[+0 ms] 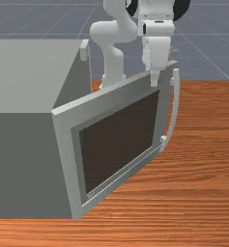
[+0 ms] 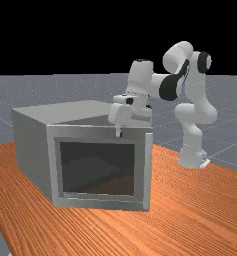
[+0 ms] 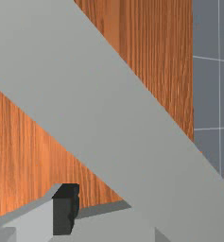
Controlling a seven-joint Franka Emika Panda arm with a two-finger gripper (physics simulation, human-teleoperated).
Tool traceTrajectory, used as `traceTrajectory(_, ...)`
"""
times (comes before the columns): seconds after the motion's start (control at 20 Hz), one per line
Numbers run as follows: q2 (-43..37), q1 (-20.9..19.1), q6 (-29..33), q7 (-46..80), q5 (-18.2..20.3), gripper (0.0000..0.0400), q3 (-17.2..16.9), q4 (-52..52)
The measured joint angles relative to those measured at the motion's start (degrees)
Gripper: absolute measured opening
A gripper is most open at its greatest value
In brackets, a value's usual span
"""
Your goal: Close the microwave
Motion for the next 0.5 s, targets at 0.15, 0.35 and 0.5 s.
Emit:
traceTrajectory(0.15,-18.2,-1.2,1.4,8.9,-7.4,0.0400,1.5,-21.0)
traceTrajectory(0.35,-69.3,5.2,-21.5,10.2,-1.9,0.0400,8.8,-52.5)
traceTrajectory(0.5,-69.1,6.4,-34.7,7.3,3.8,0.0400,3.5,-46.4)
